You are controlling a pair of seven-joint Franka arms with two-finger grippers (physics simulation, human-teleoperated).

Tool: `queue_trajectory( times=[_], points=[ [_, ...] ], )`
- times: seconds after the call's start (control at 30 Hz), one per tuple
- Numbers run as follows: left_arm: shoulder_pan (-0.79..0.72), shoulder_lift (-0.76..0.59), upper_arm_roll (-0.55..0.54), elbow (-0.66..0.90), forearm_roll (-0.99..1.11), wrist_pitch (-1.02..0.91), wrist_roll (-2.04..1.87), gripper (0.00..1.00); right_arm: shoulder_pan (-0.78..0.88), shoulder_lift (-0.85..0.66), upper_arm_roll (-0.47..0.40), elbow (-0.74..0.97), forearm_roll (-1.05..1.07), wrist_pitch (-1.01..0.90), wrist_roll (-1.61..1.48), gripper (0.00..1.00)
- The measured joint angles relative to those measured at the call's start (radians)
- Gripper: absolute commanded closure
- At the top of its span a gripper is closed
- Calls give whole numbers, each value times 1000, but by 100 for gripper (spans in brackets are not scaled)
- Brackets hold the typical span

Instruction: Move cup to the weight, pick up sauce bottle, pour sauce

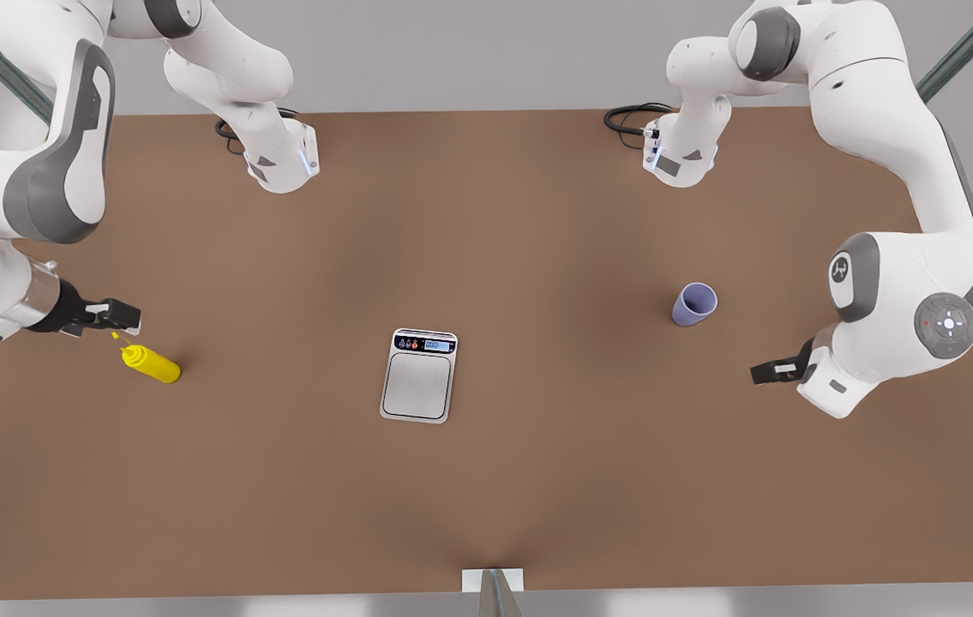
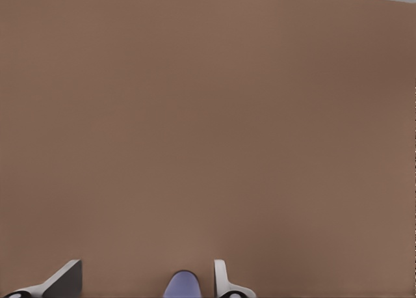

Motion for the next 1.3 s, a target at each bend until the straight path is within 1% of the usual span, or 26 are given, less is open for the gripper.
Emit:
queue_trajectory(
  times=[0.1, 0.17, 0.2, 0.23, 0.27, 0.3, 0.33, 0.37, 0.4, 0.5, 0.7, 0.77, 0.83, 0.9, 0.93, 0.97, 1.0, 1.3],
  points=[
    [-3, -11, 1, -12, -4, 0, 20, 0, -10, 5, -2, 10, 2, -1, -3, 0],
    [-1, -146, 9, -190, -2, 43, 49, 0, -10, 8, -2, 12, 2, -1, -1, 0],
    [-4, -212, 9, -305, 1, 108, 59, 0, -13, 8, -2, 17, 3, -1, -1, 0],
    [-3, -243, 9, -368, 3, 123, 63, 0, -13, 8, -2, 20, 3, -2, 0, 0],
    [-4, -244, 9, -394, 5, 121, 63, 0, -12, 9, -2, 20, 3, -2, 0, 0],
    [-5, -286, 9, -504, 6, 186, 63, 0, -11, 9, -2, 20, 2, -2, 0, 0],
    [-5, -387, 9, -716, 8, 354, 63, 0, -13, 12, -3, 19, 2, -2, 0, 0],
    [3, -400, 4, -762, 9, 341, 60, 0, -13, 16, -3, 18, 2, -1, 0, 0],
    [3, -406, 3, -771, 10, 323, 60, 0, -14, 17, -3, 18, 2, -1, 1, 0],
    [-12, -408, 6, -824, 17, 360, 60, 0, -14, 18, -4, 18, 2, 0, 2, 0],
    [-4, -389, 3, -962, 20, 524, 45, 0, -41, 23, -11, 19, 2, -1, 2, 0],
    [-10, -430, 3, -1015, 20, 525, 44, 0, -39, 32, -11, 18, 3, -1, 0, 0],
    [-16, -453, 4, -1095, 20, 580, 45, 0, -39, 34, -11, 18, 2, -1, 2, 0],
    [-19, -452, 4, -1108, 20, 584, 44, 0, -41, 37, -11, 18, 2, 1, 1, 0],
    [-21, -452, 4, -1113, 20, 584, 43, 5, -40, 37, -11, 18, 2, 1, 2, 0],
    [-22, -452, 4, -1117, 20, 584, 43, 13, -40, 37, -12, 18, 2, 1, 2, 0],
    [-23, -450, 4, -1122, 20, 584, 43, 18, -41, 38, -11, 18, 2, 1, 2, 0],
    [-13, -361, 3, -1132, 19, 658, 41, 18, -39, 37, -11, 20, 3, 2, 3, 0]
  ],
)
